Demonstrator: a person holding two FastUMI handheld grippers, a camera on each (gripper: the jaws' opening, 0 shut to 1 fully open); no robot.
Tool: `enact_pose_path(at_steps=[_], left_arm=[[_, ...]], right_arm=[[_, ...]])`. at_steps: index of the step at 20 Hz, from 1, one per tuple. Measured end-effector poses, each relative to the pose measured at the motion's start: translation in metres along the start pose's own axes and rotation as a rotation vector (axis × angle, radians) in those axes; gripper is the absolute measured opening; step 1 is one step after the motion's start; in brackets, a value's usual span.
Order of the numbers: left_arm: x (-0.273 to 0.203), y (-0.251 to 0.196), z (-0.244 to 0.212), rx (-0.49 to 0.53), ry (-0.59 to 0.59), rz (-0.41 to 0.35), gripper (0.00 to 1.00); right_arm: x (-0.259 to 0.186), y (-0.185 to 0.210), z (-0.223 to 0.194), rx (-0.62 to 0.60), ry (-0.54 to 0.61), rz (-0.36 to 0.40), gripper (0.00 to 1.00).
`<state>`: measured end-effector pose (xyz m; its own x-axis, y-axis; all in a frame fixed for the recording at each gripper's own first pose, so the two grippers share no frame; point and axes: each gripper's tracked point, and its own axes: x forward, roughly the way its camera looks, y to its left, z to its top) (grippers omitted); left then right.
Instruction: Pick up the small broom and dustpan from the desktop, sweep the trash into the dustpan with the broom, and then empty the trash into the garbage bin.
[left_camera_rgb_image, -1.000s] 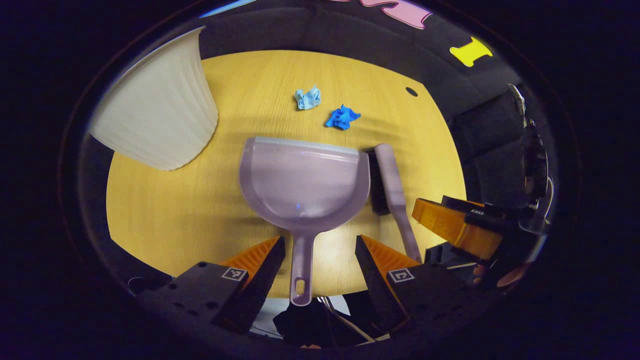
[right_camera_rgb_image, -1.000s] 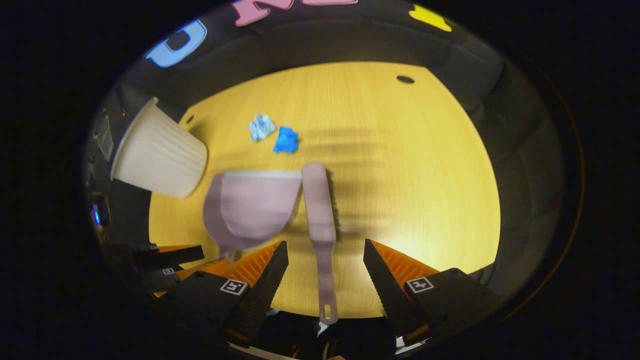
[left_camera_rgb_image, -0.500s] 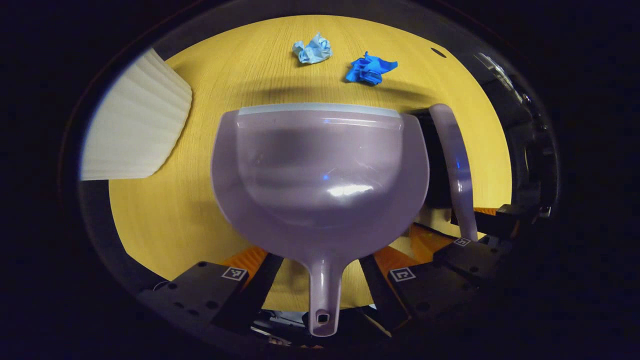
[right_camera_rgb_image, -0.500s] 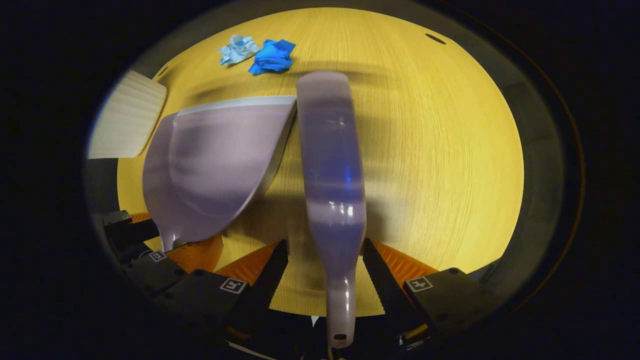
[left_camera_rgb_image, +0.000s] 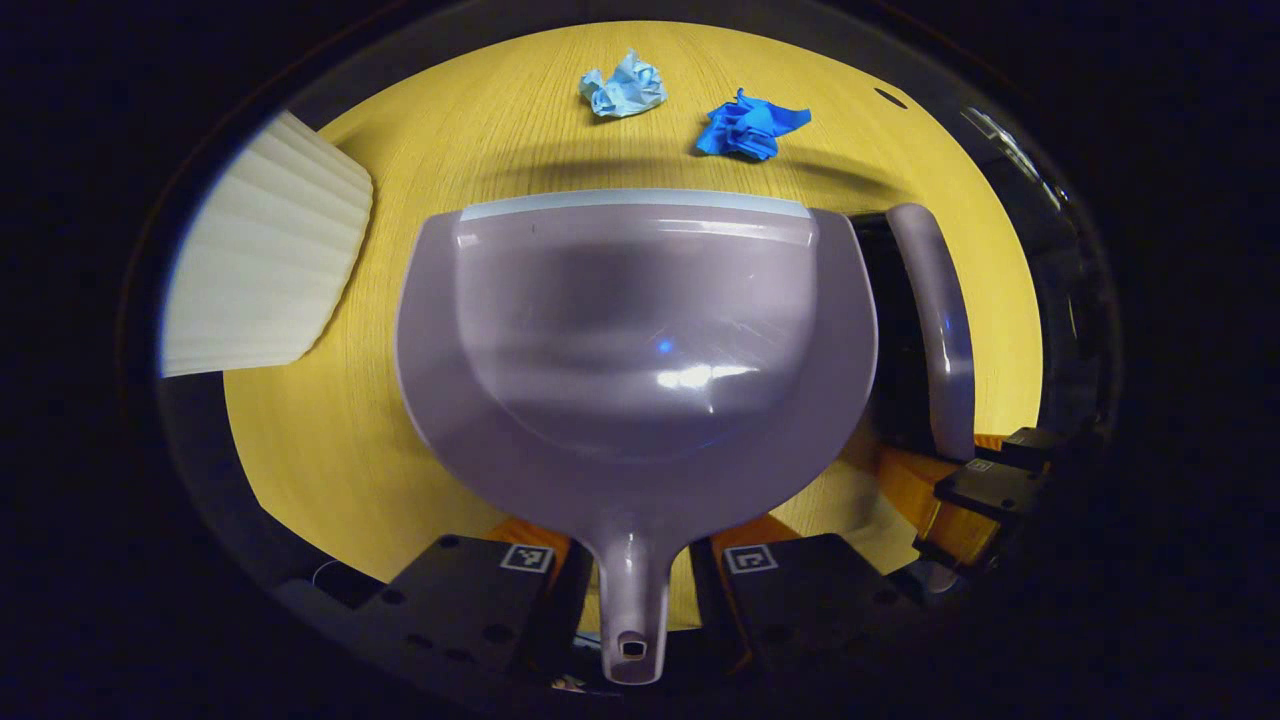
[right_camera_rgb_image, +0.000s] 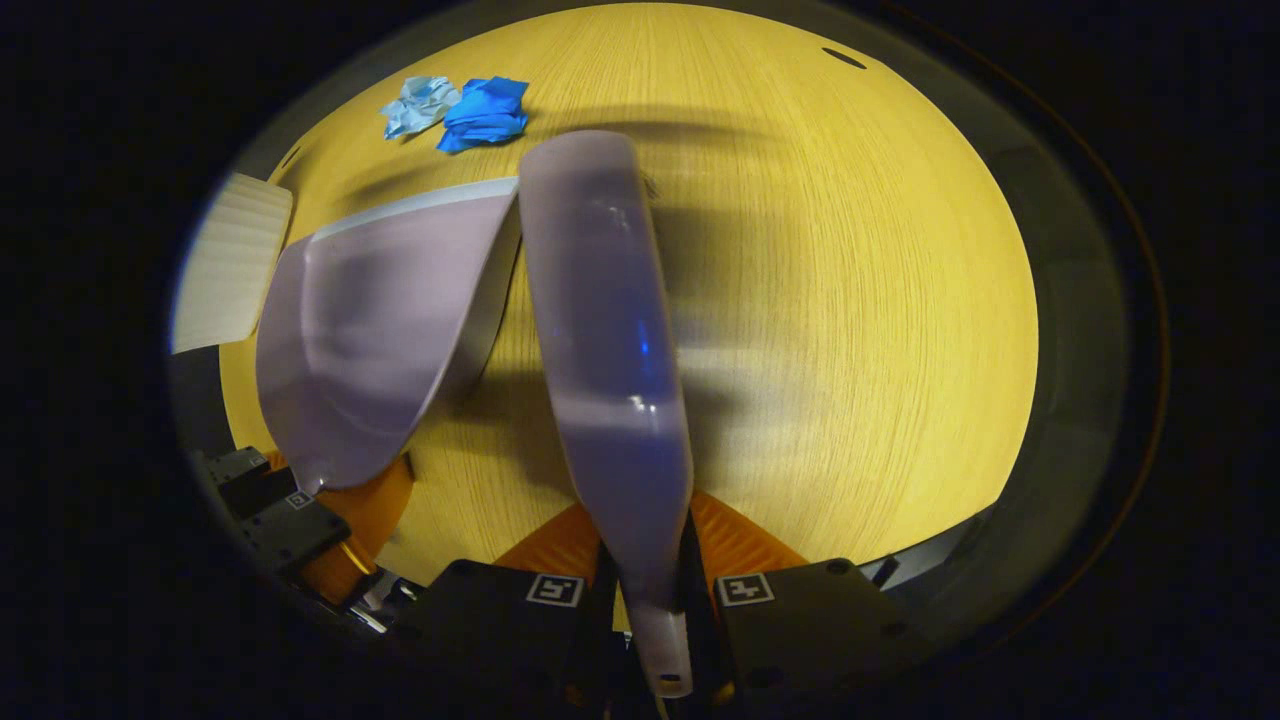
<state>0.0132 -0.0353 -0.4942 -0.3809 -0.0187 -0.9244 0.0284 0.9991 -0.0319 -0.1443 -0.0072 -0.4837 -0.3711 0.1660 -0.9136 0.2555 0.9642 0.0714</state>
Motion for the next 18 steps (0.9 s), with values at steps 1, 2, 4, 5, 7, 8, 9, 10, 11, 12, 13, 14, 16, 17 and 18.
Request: enact_pose_path(at_steps=[1, 2, 4, 5, 7, 8, 9, 10, 11, 12, 13, 14, 16, 17, 18], left_arm=[[-0.001, 0.000, -0.002, 0.002, 0.009, 0.002, 0.30], [-0.001, 0.000, -0.003, 0.007, 0.012, 0.007, 0.31], [-0.002, 0.001, -0.003, 0.014, 0.020, 0.017, 0.29], [-0.002, -0.001, -0.006, 0.018, 0.026, 0.012, 0.29], [-0.003, 0.000, -0.008, 0.047, 0.020, 0.004, 0.28], [-0.005, 0.001, -0.008, 0.071, 0.015, -0.007, 0.27], [-0.006, 0.001, -0.012, 0.093, 0.003, -0.026, 0.27], [-0.010, 0.003, -0.015, 0.103, -0.002, -0.041, 0.27], [-0.013, 0.006, -0.020, 0.108, 0.002, -0.046, 0.24], [-0.016, 0.011, -0.022, 0.113, 0.000, -0.045, 0.28], [-0.017, 0.015, -0.025, 0.126, 0.000, -0.042, 0.25], [-0.021, 0.020, -0.026, 0.142, -0.006, -0.030, 0.26], [-0.027, 0.031, -0.024, 0.185, -0.032, 0.002, 0.25], [-0.029, 0.034, -0.023, 0.201, -0.043, 0.013, 0.25], [-0.030, 0.036, -0.022, 0.210, -0.043, 0.020, 0.25]], right_arm=[[0.002, 0.002, -0.002, -0.009, 0.010, 0.007, 0.27], [0.000, 0.001, -0.002, -0.030, 0.016, 0.012, 0.27], [-0.002, 0.004, -0.005, -0.058, 0.031, 0.041, 0.23], [-0.003, 0.005, -0.006, -0.070, 0.033, 0.050, 0.22], [-0.011, 0.011, -0.011, -0.102, 0.029, 0.107, 0.19], [-0.017, 0.012, -0.009, -0.113, 0.011, 0.120, 0.20], [-0.023, 0.009, -0.005, -0.113, -0.011, 0.130, 0.19], [-0.031, 0.008, 0.002, -0.108, -0.034, 0.136, 0.19], [-0.041, 0.005, 0.013, -0.107, -0.068, 0.142, 0.19], [-0.051, 0.002, 0.028, -0.117, -0.105, 0.141, 0.19], [-0.062, -0.004, 0.046, -0.135, -0.143, 0.126, 0.19], [-0.071, -0.011, 0.067, -0.158, -0.175, 0.102, 0.19], [-0.093, -0.024, 0.114, -0.179, -0.234, 0.073, 0.19], [-0.101, -0.028, 0.138, -0.185, -0.261, 0.055, 0.19], [-0.106, -0.031, 0.158, -0.200, -0.276, 0.039, 0.19]])
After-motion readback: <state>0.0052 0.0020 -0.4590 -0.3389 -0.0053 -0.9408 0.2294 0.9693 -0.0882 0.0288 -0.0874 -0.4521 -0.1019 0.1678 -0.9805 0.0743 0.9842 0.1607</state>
